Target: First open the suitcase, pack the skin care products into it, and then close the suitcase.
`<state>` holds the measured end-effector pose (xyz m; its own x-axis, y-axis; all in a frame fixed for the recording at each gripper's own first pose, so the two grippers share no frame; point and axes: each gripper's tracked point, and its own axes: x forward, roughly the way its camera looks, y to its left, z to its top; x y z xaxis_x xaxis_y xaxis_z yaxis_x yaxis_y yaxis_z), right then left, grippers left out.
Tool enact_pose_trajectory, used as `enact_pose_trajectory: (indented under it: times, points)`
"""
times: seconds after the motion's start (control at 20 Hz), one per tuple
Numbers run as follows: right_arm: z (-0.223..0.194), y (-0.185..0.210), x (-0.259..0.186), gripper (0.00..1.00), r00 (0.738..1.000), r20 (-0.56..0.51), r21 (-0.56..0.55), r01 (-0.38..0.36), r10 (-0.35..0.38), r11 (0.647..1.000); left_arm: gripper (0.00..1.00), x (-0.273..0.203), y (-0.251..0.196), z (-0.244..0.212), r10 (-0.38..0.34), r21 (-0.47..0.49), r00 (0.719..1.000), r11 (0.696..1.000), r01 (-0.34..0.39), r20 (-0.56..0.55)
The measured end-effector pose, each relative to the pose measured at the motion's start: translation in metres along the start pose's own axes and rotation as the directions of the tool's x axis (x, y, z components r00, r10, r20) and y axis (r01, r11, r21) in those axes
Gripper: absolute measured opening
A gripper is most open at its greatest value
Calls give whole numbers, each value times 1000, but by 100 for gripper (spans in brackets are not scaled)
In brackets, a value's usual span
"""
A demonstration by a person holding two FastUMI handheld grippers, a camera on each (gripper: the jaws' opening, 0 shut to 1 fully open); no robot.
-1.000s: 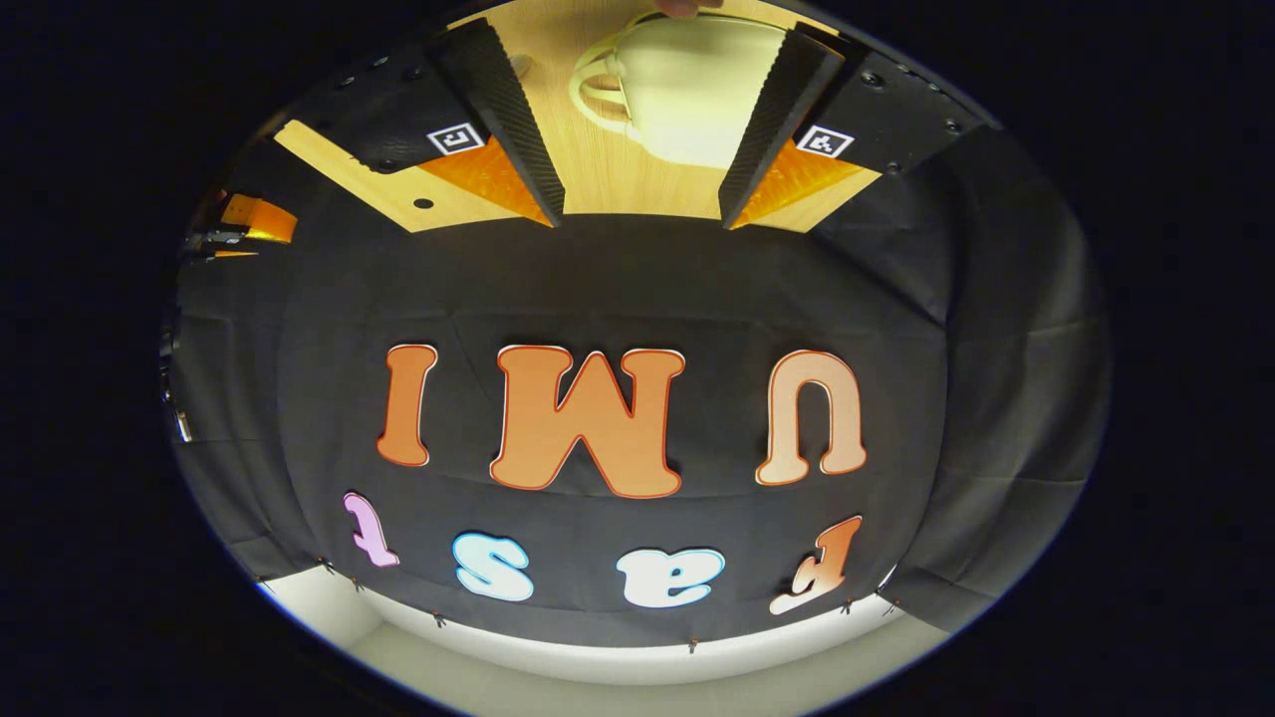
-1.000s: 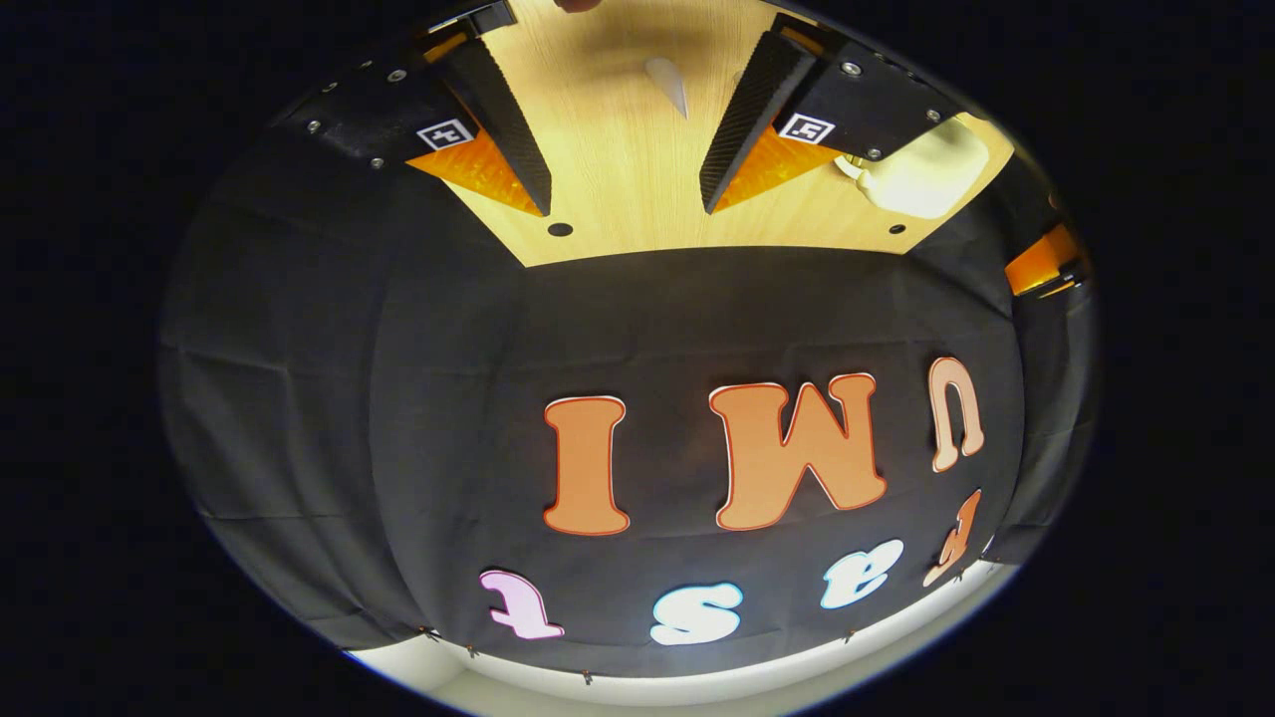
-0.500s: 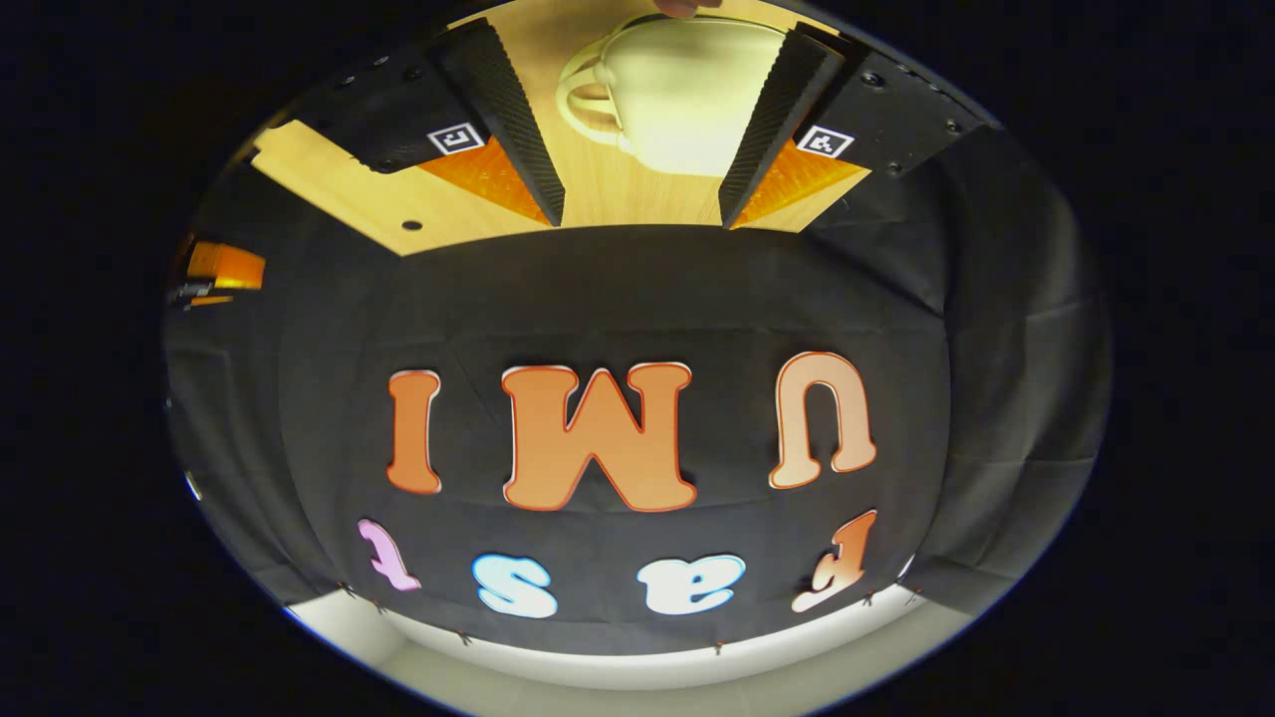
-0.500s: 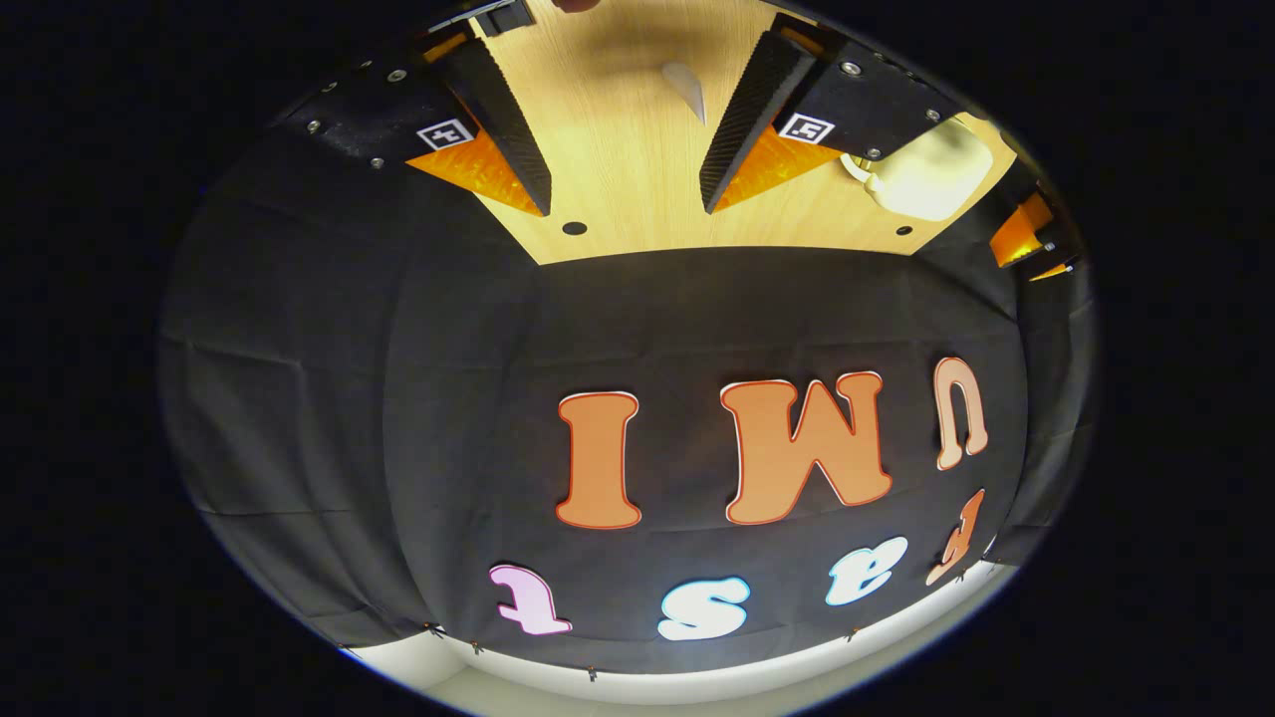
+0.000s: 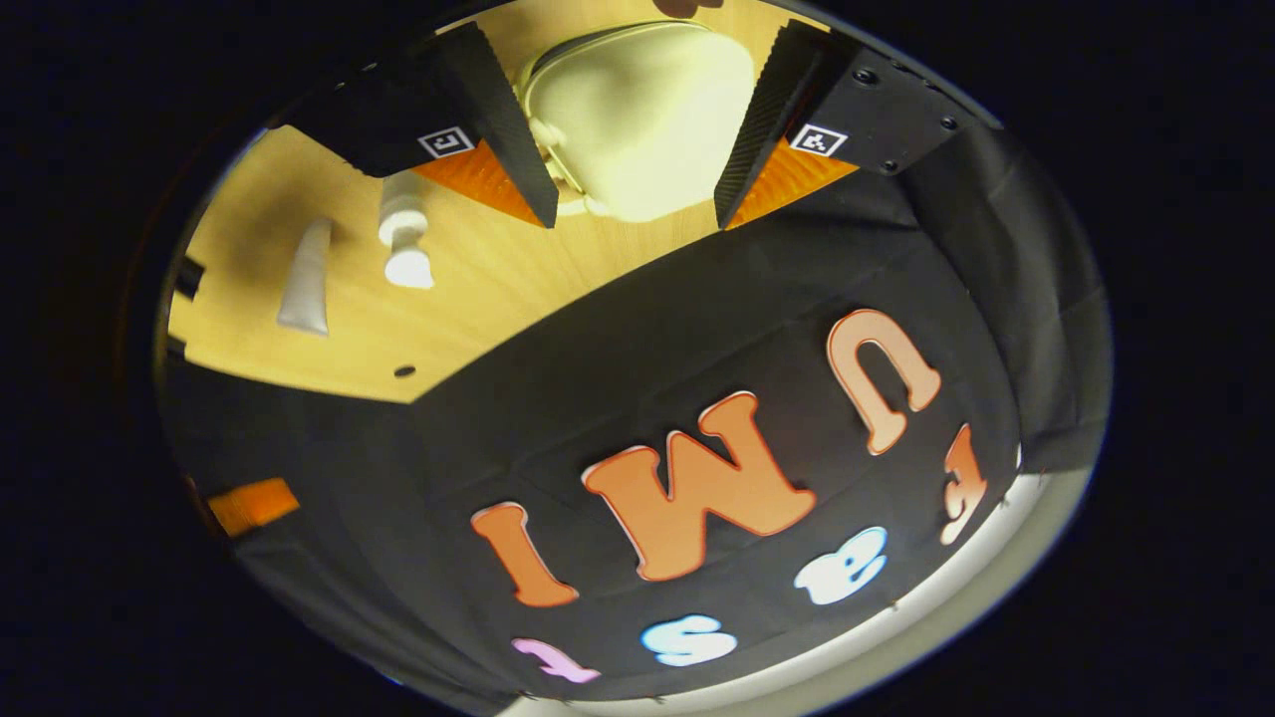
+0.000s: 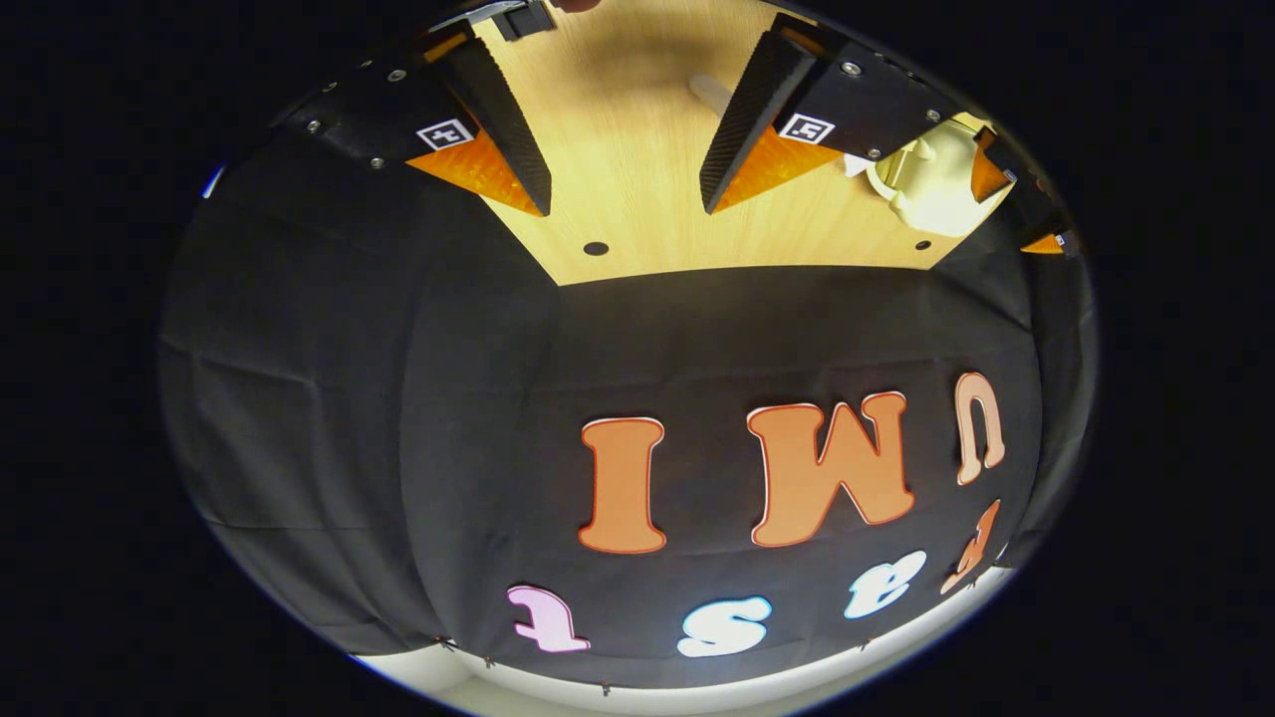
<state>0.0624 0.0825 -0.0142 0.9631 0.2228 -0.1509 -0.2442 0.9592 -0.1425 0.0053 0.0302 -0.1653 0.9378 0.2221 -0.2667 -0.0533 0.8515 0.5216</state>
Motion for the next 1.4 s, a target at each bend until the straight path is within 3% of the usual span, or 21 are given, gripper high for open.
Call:
enact_pose_trajectory:
  times: [0.25,0.4,0.7,1.2,1.35,1.4]
  points:
    - [-17,-22,2,95,999,-40,30,39,-37,999,99,18,-52,-32,-86,168,993,981,99,-85]
    - [-27,-40,3,95,996,-62,52,70,-66,996,99,34,-77,-51,-105,275,986,951,138,-131]
    - [-40,-69,7,95,987,-97,70,134,-127,988,99,62,-92,-84,-60,431,970,888,160,-236]
    - [-44,-93,11,95,975,-123,74,197,-187,978,98,102,-102,-102,-52,500,941,837,223,-334]
    - [-43,-94,11,95,974,-124,87,202,-191,976,54,108,-106,-109,-52,499,931,833,240,-362]
    - [-41,-92,10,95,974,-121,86,201,-190,976,49,105,-109,-106,-54,506,929,826,247,-365]
